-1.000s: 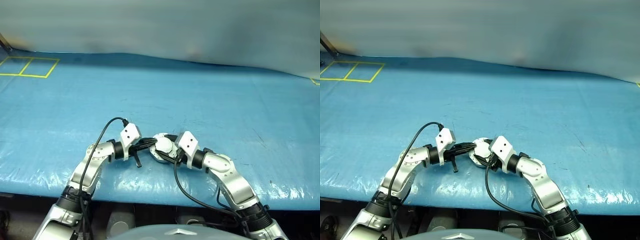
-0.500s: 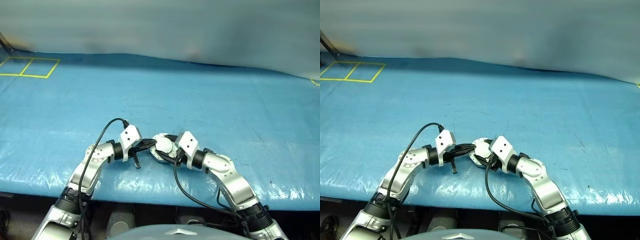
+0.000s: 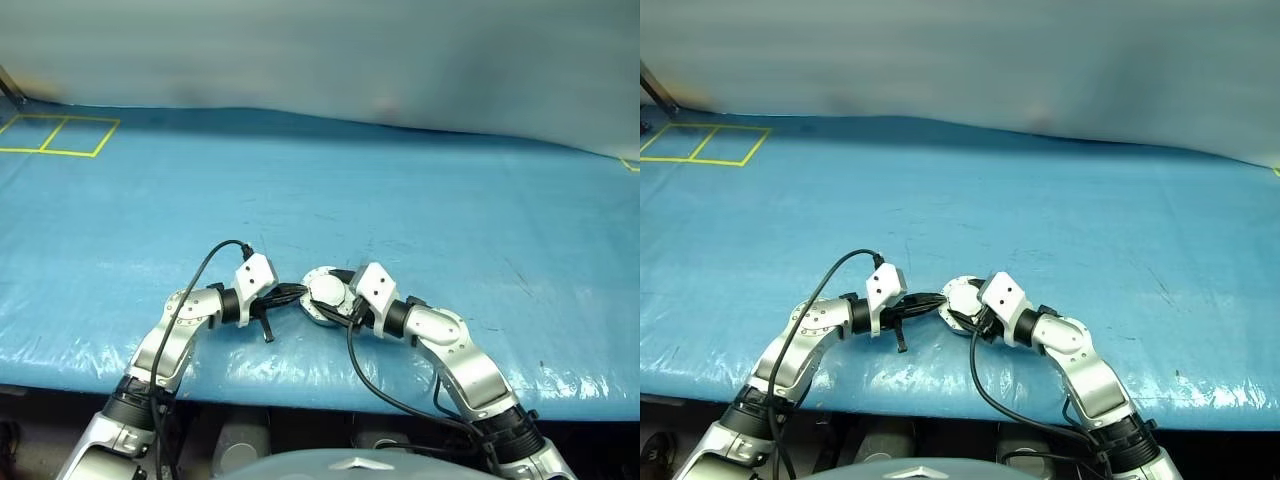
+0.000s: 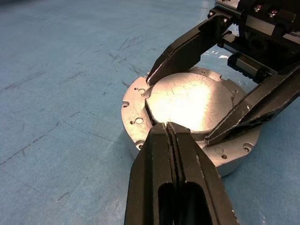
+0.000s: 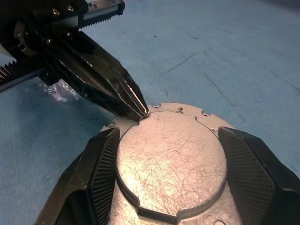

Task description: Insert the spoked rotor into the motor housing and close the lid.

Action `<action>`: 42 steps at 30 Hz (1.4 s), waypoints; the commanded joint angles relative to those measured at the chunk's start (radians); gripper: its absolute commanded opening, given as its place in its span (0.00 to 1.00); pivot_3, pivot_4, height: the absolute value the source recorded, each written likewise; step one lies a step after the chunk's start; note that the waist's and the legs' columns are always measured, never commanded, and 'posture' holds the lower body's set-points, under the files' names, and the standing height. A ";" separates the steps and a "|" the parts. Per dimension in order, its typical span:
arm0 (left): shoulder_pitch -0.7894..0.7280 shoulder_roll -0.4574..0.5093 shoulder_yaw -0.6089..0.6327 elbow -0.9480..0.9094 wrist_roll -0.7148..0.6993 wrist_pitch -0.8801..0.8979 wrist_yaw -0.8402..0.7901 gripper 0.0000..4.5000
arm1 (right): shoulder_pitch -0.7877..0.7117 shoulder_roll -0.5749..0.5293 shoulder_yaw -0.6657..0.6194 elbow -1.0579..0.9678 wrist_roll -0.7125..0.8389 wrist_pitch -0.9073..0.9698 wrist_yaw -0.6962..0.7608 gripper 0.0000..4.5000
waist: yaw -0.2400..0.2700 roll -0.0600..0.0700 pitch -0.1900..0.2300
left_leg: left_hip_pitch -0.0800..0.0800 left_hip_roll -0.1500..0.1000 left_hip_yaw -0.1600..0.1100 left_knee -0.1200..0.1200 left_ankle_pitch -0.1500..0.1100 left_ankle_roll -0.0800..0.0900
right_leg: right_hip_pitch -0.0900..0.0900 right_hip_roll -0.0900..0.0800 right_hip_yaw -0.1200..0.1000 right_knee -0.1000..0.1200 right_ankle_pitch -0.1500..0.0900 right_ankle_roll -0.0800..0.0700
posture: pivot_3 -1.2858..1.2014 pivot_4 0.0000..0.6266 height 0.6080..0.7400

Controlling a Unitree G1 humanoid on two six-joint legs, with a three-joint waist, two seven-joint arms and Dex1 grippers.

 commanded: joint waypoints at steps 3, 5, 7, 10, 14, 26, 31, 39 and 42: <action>0.018 0.004 -0.023 0.022 0.015 0.026 -0.001 0.00 | 0.008 -0.013 -0.008 0.016 -0.014 0.023 -0.007 0.67 | 0.000 0.000 0.000 | 0.000 0.000 0.000 0.000 0.000 0.000 | 0.000 0.000 0.000 0.000 0.000 0.000 | 0.52 0.24 1.00; 0.015 0.000 -0.028 0.023 0.019 0.025 0.002 0.00 | 0.007 -0.013 -0.008 0.016 -0.013 0.025 -0.007 0.67 | 0.000 0.000 0.000 | 0.000 0.000 0.000 0.000 0.000 0.000 | 0.000 0.000 0.000 0.000 0.000 0.000 | 0.52 0.24 1.00; 0.010 -0.006 -0.033 0.026 0.024 0.020 0.007 0.00 | 0.006 -0.012 -0.011 0.013 -0.006 0.033 -0.005 0.67 | 0.000 0.000 0.000 | 0.000 0.000 0.000 0.000 0.000 0.000 | 0.000 0.000 0.000 -0.001 0.000 0.000 | 0.52 0.24 1.00; 0.002 -0.012 -0.038 0.029 0.030 0.017 0.011 0.00 | 0.009 0.010 -0.042 -0.006 0.049 0.052 -0.003 0.75 | 0.002 0.000 0.000 | 0.000 0.000 0.000 0.000 0.000 0.000 | 0.000 0.000 0.000 -0.001 0.000 0.000 | 0.52 0.24 1.00; -0.005 -0.010 -0.051 0.038 0.045 0.009 0.000 0.00 | 0.021 0.044 -0.111 -0.063 0.145 0.094 -0.017 1.00 | 0.005 0.000 0.000 | -0.001 0.000 0.000 0.000 0.000 0.000 | 0.000 -0.001 0.000 -0.001 0.000 0.000 | 0.52 0.24 1.00; -0.013 -0.012 -0.065 0.048 0.053 -0.004 -0.007 0.00 | 0.135 0.092 -0.479 -0.194 0.749 0.566 -0.169 1.00 | 0.013 0.001 0.000 | -0.004 0.000 0.000 -0.001 0.000 0.000 | -0.001 -0.001 0.000 -0.002 0.000 0.000 | 0.52 0.24 1.00; -0.017 -0.016 -0.070 0.051 0.056 -0.009 -0.008 0.00 | 0.180 0.128 -0.538 -0.132 0.921 0.710 -0.245 1.00 | 0.013 0.002 0.000 | -0.005 0.000 0.000 -0.002 0.000 0.000 | -0.002 -0.001 0.000 -0.003 0.000 0.000 | 0.52 0.24 1.00; -0.015 -0.014 -0.072 0.047 0.060 -0.010 -0.006 0.00 | 0.172 0.199 -0.512 -0.076 1.006 0.774 -0.328 1.00 | 0.012 0.006 -0.002 | -0.005 0.000 0.000 -0.002 -0.001 0.000 | -0.001 -0.001 0.000 -0.010 0.000 0.000 | 0.52 0.24 1.00; -0.013 -0.012 -0.073 0.045 0.061 -0.010 -0.004 0.00 | 0.157 0.223 -0.511 -0.053 1.019 0.768 -0.347 1.00 | 0.012 0.007 -0.002 | -0.006 -0.001 0.000 -0.003 -0.001 0.001 | 0.001 -0.001 0.000 -0.014 0.000 0.000 | 0.52 0.24 1.00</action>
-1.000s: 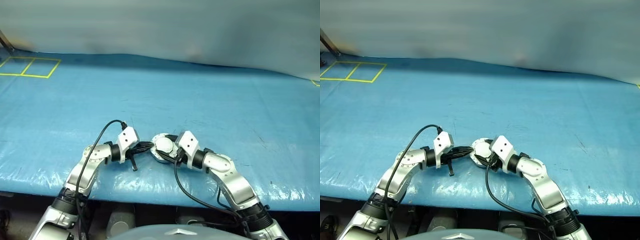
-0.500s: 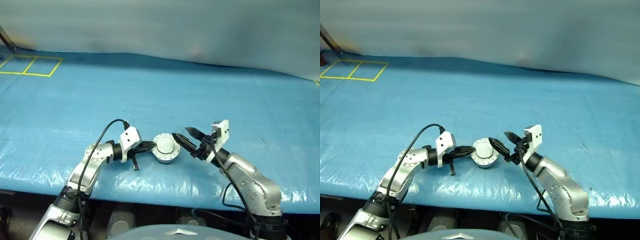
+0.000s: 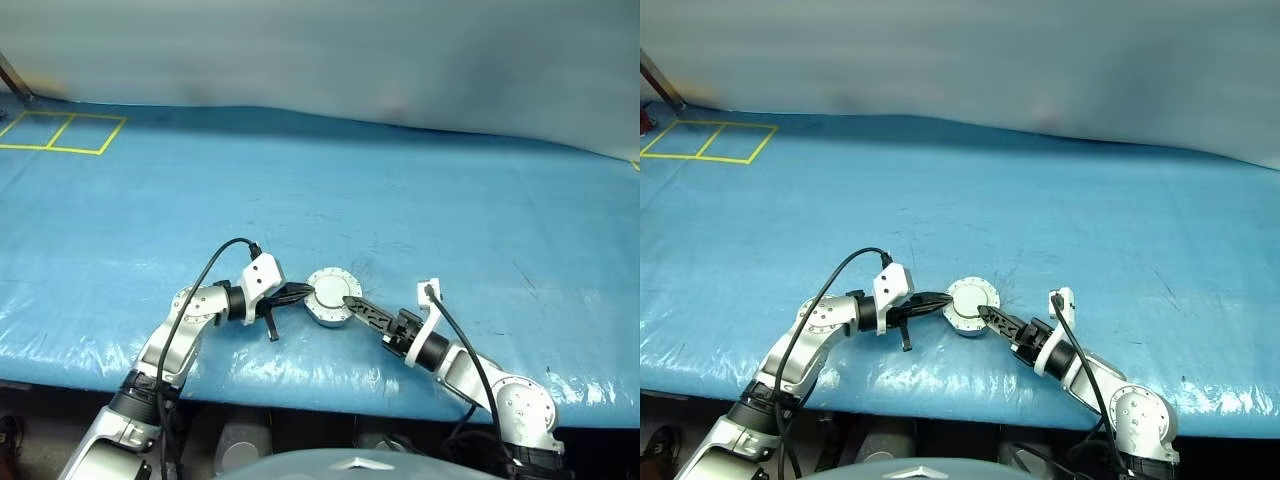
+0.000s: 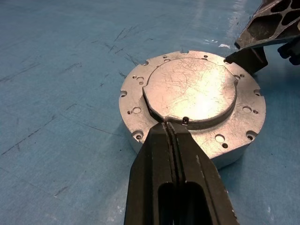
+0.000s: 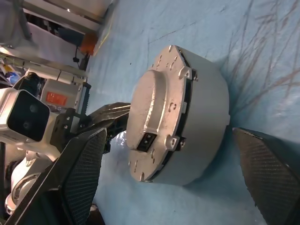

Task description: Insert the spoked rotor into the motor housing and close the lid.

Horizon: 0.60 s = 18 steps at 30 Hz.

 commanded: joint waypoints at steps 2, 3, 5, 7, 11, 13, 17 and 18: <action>0.016 0.004 -0.034 0.025 0.030 0.014 0.000 0.00 | -0.026 0.037 -0.015 0.030 0.053 -0.001 -0.037 0.91 | 0.002 0.000 0.000 | 0.000 0.000 0.000 0.000 0.000 0.001 | 0.000 0.000 0.000 0.000 0.000 0.000 | 0.52 0.24 1.00; 0.017 0.004 -0.034 0.024 0.030 0.014 0.000 0.00 | -0.029 0.044 -0.022 0.040 0.067 -0.003 -0.039 0.86 | 0.002 0.000 0.000 | 0.000 0.000 0.000 0.000 -0.001 0.001 | 0.000 0.000 0.000 0.000 0.000 0.000 | 0.52 0.24 1.00; 0.020 0.004 -0.034 0.022 0.030 0.014 0.002 0.00 | -0.030 0.058 -0.040 0.053 0.101 -0.006 -0.043 0.72 | 0.001 0.001 0.000 | 0.000 0.000 0.000 -0.001 -0.001 0.001 | 0.000 0.000 0.000 0.000 0.000 0.000 | 0.52 0.24 1.00; 0.023 0.006 -0.034 0.020 0.030 0.015 0.002 0.00 | -0.031 0.063 -0.050 0.058 0.117 -0.008 -0.047 0.57 | 0.000 0.001 0.000 | -0.001 0.000 0.000 -0.001 -0.001 0.001 | 0.000 0.000 0.000 0.000 0.000 0.000 | 0.52 0.24 1.00; 0.026 0.005 -0.036 0.019 0.032 0.015 0.002 0.00 | -0.034 0.069 -0.073 0.072 0.161 -0.017 -0.063 0.51 | -0.001 0.002 0.000 | 0.000 0.000 0.000 -0.001 -0.001 0.001 | 0.000 0.000 0.000 0.000 0.000 0.000 | 0.52 0.24 1.00; 0.025 0.005 -0.037 0.020 0.033 0.016 0.002 0.00 | -0.034 0.064 -0.072 0.073 0.168 -0.018 -0.067 0.51 | -0.001 0.002 0.000 | -0.001 0.000 0.000 -0.001 -0.001 0.001 | 0.000 0.000 0.000 0.000 0.000 0.000 | 0.52 0.24 1.00; 0.020 0.005 -0.037 0.024 0.036 0.014 0.002 0.00 | -0.035 0.057 -0.057 0.078 0.155 -0.018 -0.083 0.47 | -0.001 0.002 0.000 | -0.001 0.000 0.000 -0.002 -0.001 0.001 | -0.001 0.000 0.000 0.000 0.000 0.000 | 0.52 0.24 1.00; 0.020 0.005 -0.037 0.024 0.036 0.014 0.002 0.00 | -0.035 0.057 -0.055 0.082 0.153 -0.018 -0.090 0.42 | -0.001 0.002 0.000 | -0.001 0.000 0.000 -0.002 -0.001 0.001 | -0.001 0.000 0.000 0.000 0.000 0.000 | 0.52 0.24 1.00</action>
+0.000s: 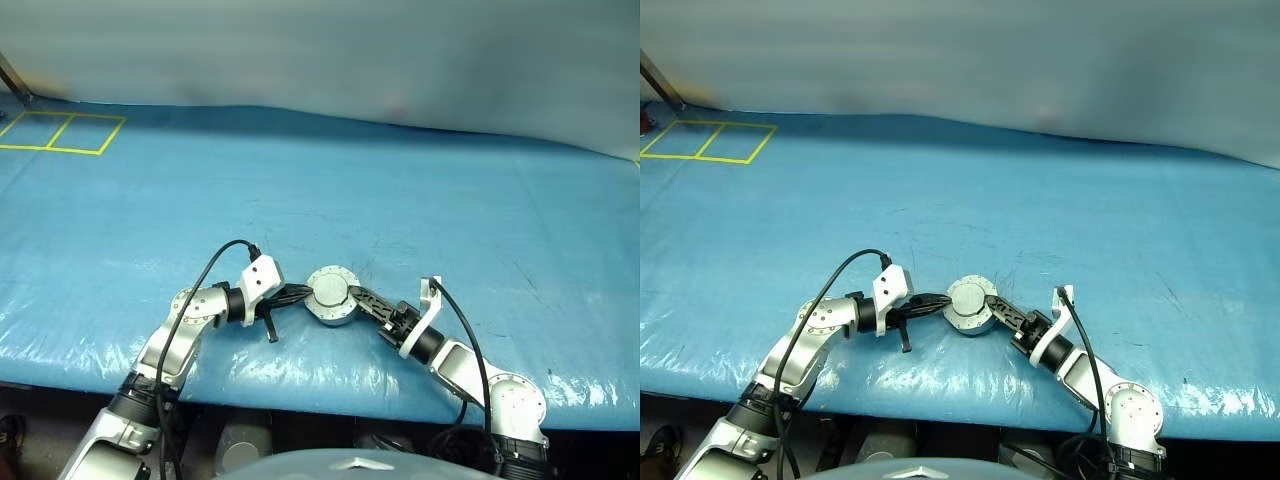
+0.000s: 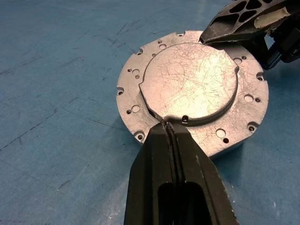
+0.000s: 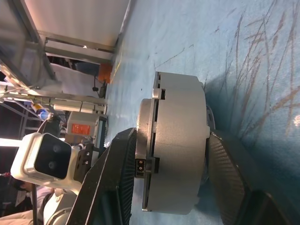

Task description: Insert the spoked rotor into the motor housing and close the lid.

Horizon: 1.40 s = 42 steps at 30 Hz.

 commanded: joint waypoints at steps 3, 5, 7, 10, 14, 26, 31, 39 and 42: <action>0.013 0.001 -0.034 0.023 0.031 0.014 0.002 0.00 | -0.009 0.002 0.004 -0.002 0.025 -0.007 -0.017 0.27 | 0.000 0.000 0.000 | 0.000 0.000 0.000 0.000 0.000 0.000 | 0.000 0.000 0.000 0.000 0.000 0.000 | 0.52 0.24 1.00; 0.014 -0.001 -0.029 0.022 0.028 0.013 0.006 0.00 | -0.009 0.002 0.004 -0.006 0.033 -0.007 -0.019 0.27 | 0.000 0.000 0.000 | 0.000 0.000 0.000 0.000 0.000 0.000 | 0.000 0.000 0.000 0.000 0.000 0.000 | 0.52 0.24 1.00; 0.015 -0.004 -0.024 0.022 0.025 0.011 0.011 0.00 | -0.011 0.001 0.005 -0.008 0.037 -0.009 -0.021 0.27 | 0.000 0.000 0.000 | 0.000 0.000 0.000 0.000 0.000 0.000 | 0.000 0.000 0.000 0.000 0.000 0.000 | 0.52 0.24 1.00; 0.017 -0.027 0.006 0.017 -0.005 0.012 0.031 0.00 | -0.015 0.003 0.003 -0.007 0.045 -0.013 -0.016 0.27 | 0.000 0.001 0.000 | 0.000 0.000 0.000 0.000 0.000 0.000 | 0.000 0.000 0.000 0.000 0.000 0.000 | 0.52 0.24 1.00; 0.024 -0.102 0.090 -0.004 -0.106 0.044 0.069 0.00 | -0.021 0.025 -0.013 -0.019 0.097 -0.030 -0.023 0.27 | -0.002 0.001 0.001 | -0.002 0.000 0.000 0.000 0.000 0.000 | -0.001 0.000 0.000 0.000 0.000 0.000 | 0.52 0.24 1.00; 0.090 -0.299 0.364 -0.097 -0.545 0.316 0.206 0.35 | -0.076 0.123 -0.039 -0.090 0.277 -0.161 -0.103 0.27 | -0.026 0.006 0.004 | -0.012 0.000 -0.003 0.001 0.001 0.001 | -0.005 0.003 0.000 0.002 0.001 0.002 | 0.52 0.24 1.00; 0.118 -0.365 0.408 -0.110 -0.679 0.386 0.248 0.72 | -0.095 0.115 -0.019 -0.106 0.334 -0.178 -0.108 0.27 | -0.027 0.006 0.004 | -0.012 0.000 -0.003 0.003 0.001 0.001 | -0.004 0.003 0.000 0.002 0.001 0.002 | 0.52 0.24 1.00; 0.115 -0.452 0.423 -0.093 -0.925 0.600 0.340 1.00 | -0.092 0.080 0.050 -0.098 0.360 -0.162 -0.086 0.27 | -0.027 0.006 0.004 | -0.012 0.000 -0.003 0.003 0.001 0.001 | -0.004 0.003 0.000 0.002 0.001 0.002 | 0.52 0.24 1.00; 0.101 -0.465 0.419 -0.066 -0.972 0.651 0.347 1.00 | -0.089 0.073 0.081 -0.097 0.357 -0.157 -0.086 0.27 | -0.027 0.006 0.004 | -0.012 0.000 -0.003 0.004 0.001 0.001 | -0.004 0.003 0.000 0.002 0.001 0.002 | 0.52 0.24 1.00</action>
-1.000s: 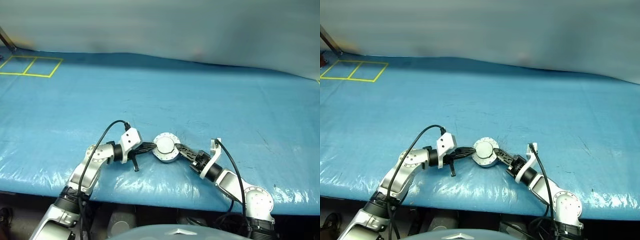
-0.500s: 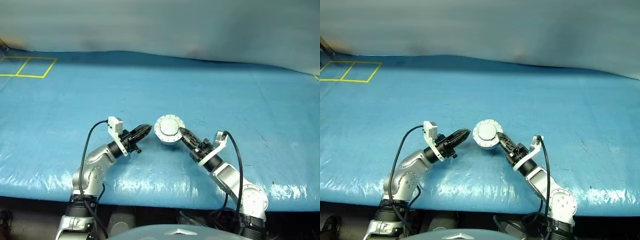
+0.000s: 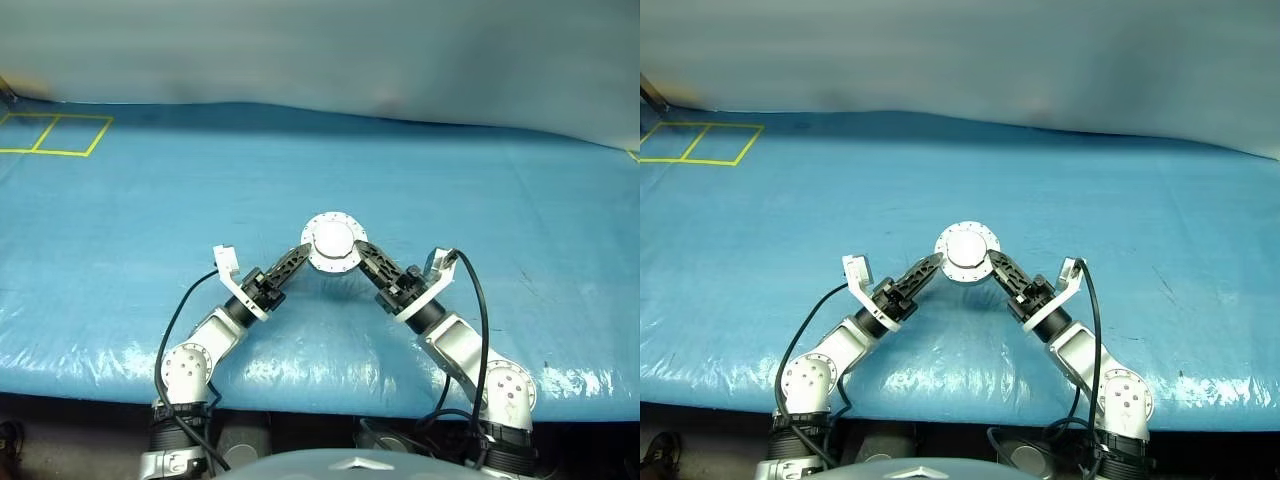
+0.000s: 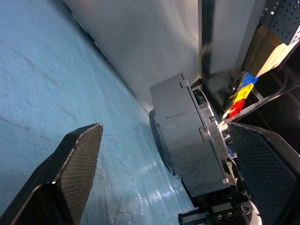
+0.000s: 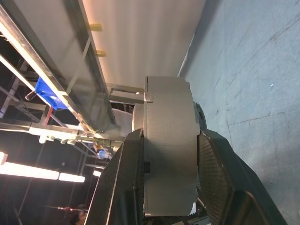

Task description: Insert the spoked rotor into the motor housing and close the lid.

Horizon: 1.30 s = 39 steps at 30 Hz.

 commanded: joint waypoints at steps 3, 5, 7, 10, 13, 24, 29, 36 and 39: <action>-0.040 -0.039 0.000 0.025 -0.086 0.063 0.021 1.00 | -0.007 -0.011 0.062 -0.063 0.051 0.018 0.048 0.27 | 0.000 0.000 0.000 | 0.000 0.000 0.000 0.001 0.000 0.000 | 0.000 0.000 0.000 0.000 0.000 0.000 | 0.52 0.24 1.00; -0.056 -0.057 0.007 0.039 -0.089 0.057 0.032 1.00 | -0.001 -0.017 0.078 -0.069 0.046 0.022 0.051 0.27 | 0.000 0.000 0.000 | 0.000 0.000 0.000 0.001 0.000 0.000 | 0.001 0.000 0.000 0.000 0.000 0.000 | 0.52 0.24 1.00; -0.068 -0.064 0.003 0.049 -0.058 0.029 0.034 1.00 | 0.002 -0.020 0.090 -0.073 0.038 0.017 0.054 0.27 | 0.001 0.000 0.000 | 0.000 0.000 0.000 0.001 0.000 0.000 | 0.001 0.000 0.000 0.000 0.000 0.000 | 0.52 0.24 1.00; -0.071 -0.072 -0.011 0.041 -0.007 -0.030 0.013 1.00 | 0.002 -0.023 0.094 -0.076 0.032 0.000 0.058 0.27 | 0.002 0.000 0.000 | 0.000 0.000 0.000 0.001 0.000 0.000 | 0.001 0.000 0.000 0.000 0.000 0.000 | 0.52 0.24 1.00; -0.067 -0.081 -0.008 0.045 -0.021 -0.036 0.005 0.91 | -0.004 -0.022 0.087 -0.069 0.021 -0.023 0.049 0.27 | 0.002 0.000 0.000 | 0.000 0.000 0.000 0.001 0.000 0.000 | 0.001 0.000 0.000 0.000 0.000 0.000 | 0.52 0.24 1.00; -0.045 -0.087 -0.020 0.031 -0.080 0.000 0.038 0.56 | -0.019 -0.008 0.100 -0.058 -0.058 -0.068 0.076 0.35 | 0.002 0.000 0.000 | 0.000 0.000 0.000 0.001 0.000 0.000 | 0.001 0.000 0.000 0.000 0.000 0.000 | 0.52 0.24 1.00; -0.049 -0.095 -0.016 0.033 -0.071 -0.027 0.062 0.56 | -0.027 0.002 0.092 -0.069 -0.143 -0.129 0.069 0.70 | 0.001 0.000 0.000 | 0.000 -0.001 0.000 0.001 0.000 0.000 | 0.001 0.000 0.000 0.000 0.001 0.001 | 0.52 0.24 1.00; -0.115 -0.119 0.054 0.086 0.000 -0.179 0.173 0.56 | -0.053 0.028 0.062 -0.038 -0.286 -0.241 0.007 0.99 | 0.003 0.000 0.000 | 0.000 0.000 0.000 0.001 0.000 0.000 | 0.001 0.000 0.000 0.000 0.001 0.001 | 0.52 0.24 1.00; -0.200 -0.126 0.150 0.157 0.056 -0.342 0.306 0.56 | -0.057 0.026 0.047 -0.030 -0.320 -0.261 -0.003 0.99 | 0.004 -0.001 0.000 | 0.000 -0.001 0.000 0.002 0.000 0.000 | 0.001 0.000 0.000 0.000 0.002 0.002 | 0.52 0.24 1.00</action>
